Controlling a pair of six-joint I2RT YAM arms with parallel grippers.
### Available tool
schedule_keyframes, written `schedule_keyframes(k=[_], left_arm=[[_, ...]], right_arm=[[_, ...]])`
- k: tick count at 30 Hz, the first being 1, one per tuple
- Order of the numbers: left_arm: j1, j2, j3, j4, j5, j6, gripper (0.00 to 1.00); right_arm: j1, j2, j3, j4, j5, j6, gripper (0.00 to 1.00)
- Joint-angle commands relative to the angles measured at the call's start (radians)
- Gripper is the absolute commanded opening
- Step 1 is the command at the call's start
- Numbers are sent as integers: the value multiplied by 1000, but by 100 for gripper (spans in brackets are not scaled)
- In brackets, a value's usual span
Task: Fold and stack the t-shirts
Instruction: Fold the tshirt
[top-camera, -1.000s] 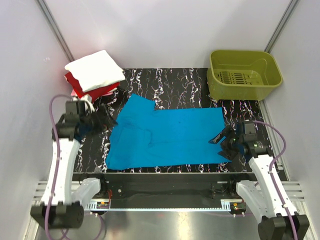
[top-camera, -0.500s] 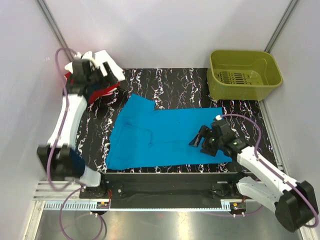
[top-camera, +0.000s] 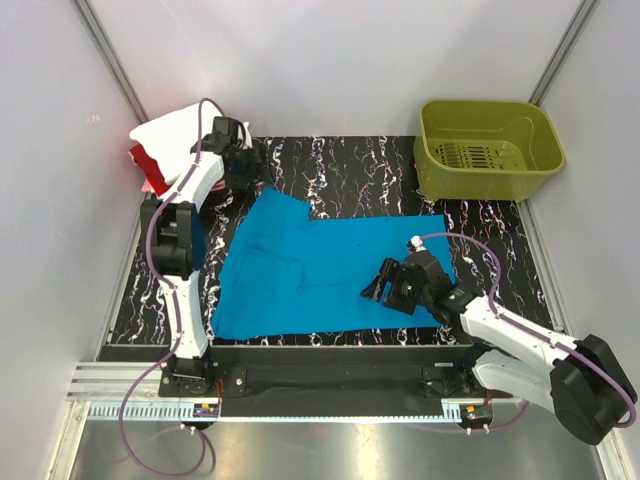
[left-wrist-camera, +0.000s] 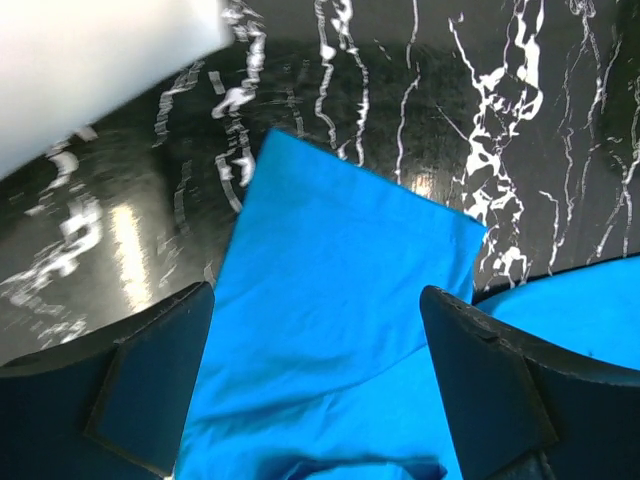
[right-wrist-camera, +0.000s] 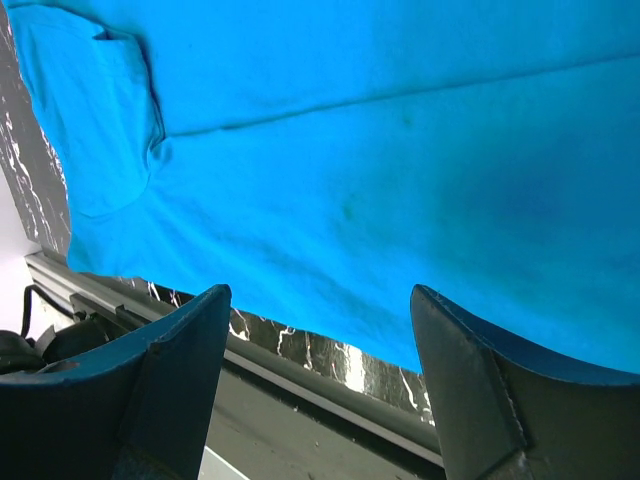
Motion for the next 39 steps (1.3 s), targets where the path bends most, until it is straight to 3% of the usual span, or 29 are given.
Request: schedule_keyframes(k=[1, 20, 22, 27, 29, 34, 39], left_arm=[[-6, 46, 93, 29, 1, 11, 90], [-69, 366, 301, -23, -88, -38, 87], [-74, 366, 304, -23, -83, -35, 81], [-79, 349, 278, -11, -68, -46, 54], [-79, 337, 266, -6, -65, -46, 49], [-80, 318, 251, -15, -60, -41, 22], [-82, 259, 248, -40, -61, -46, 2]], right_arm=[[10, 27, 9, 72, 20, -1, 79], [7, 105, 26, 97, -1, -5, 80], [8, 108, 27, 97, -1, -5, 80], [8, 116, 32, 99, -1, -8, 80], [8, 118, 32, 97, -1, -8, 80], [8, 118, 32, 97, -1, -10, 80], [8, 111, 30, 92, 3, -10, 80]])
